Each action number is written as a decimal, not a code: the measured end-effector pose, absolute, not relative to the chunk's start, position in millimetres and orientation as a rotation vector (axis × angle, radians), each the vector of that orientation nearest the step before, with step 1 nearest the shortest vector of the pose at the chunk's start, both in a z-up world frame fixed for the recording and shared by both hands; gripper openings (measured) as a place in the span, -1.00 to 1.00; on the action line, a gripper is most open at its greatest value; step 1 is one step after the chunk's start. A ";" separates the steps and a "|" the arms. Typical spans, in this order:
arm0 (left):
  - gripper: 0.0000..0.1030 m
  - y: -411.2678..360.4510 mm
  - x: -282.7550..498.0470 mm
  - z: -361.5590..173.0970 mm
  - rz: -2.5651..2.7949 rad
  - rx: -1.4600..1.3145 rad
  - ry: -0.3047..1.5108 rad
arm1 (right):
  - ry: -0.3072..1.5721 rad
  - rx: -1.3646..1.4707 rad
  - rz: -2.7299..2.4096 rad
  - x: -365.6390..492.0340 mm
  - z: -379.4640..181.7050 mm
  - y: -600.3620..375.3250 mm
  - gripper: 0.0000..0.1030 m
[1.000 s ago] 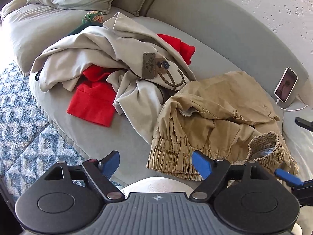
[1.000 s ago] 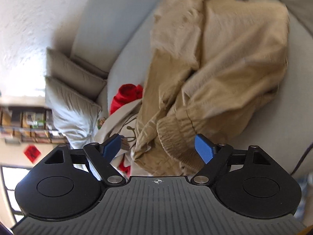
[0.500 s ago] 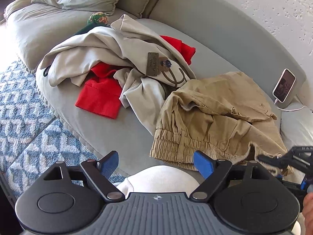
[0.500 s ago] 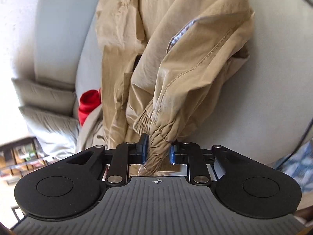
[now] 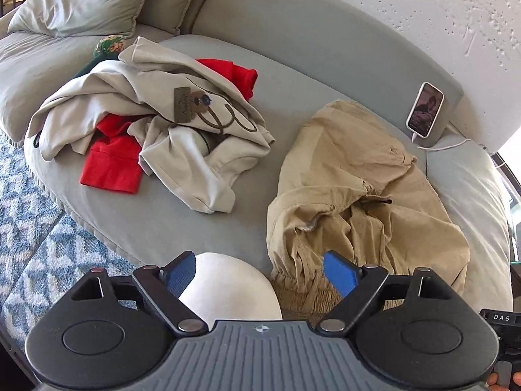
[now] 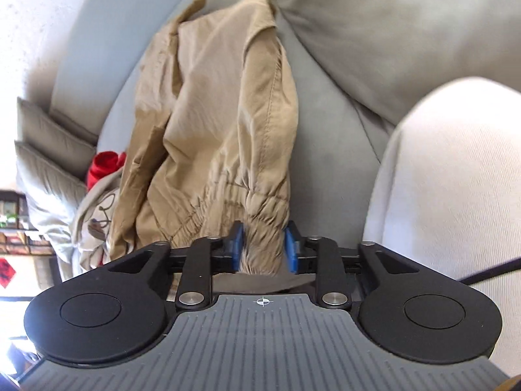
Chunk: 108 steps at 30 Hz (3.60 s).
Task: Fold clothes
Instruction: 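Grasp the other elastic cuff with the left gripper while the right gripper holds its cuff, then lift both cuffs high with both grippers to hang the trousers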
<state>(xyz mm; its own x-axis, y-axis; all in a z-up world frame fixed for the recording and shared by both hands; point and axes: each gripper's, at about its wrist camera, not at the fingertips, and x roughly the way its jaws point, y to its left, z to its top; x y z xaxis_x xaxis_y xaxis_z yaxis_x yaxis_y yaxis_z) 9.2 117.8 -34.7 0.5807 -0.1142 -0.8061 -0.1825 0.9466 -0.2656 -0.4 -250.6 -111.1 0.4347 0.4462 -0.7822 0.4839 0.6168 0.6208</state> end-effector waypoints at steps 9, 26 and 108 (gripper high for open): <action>0.76 111.8 11.7 -31.0 -0.012 -0.363 0.928 | 1.111 0.918 0.025 -6.6 -107.3 -262.1 0.06; 0.44 101.9 32.8 -112.8 -0.152 -0.446 0.931 | 1.028 0.854 0.037 -15.9 -112.2 -282.8 0.06; -0.96 106.5 51.5 23.9 -0.448 -0.625 0.682 | 0.387 0.619 0.217 -12.8 95.5 -293.9 -0.77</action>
<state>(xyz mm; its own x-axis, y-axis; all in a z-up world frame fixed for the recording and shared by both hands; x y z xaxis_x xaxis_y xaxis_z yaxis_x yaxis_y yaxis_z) 51.5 106.5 23.9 0.6951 -0.5684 -0.4402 0.1785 0.7296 -0.6602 -12.8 -293.9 95.5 0.9062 0.3107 -0.2868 -0.0823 0.7948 0.6012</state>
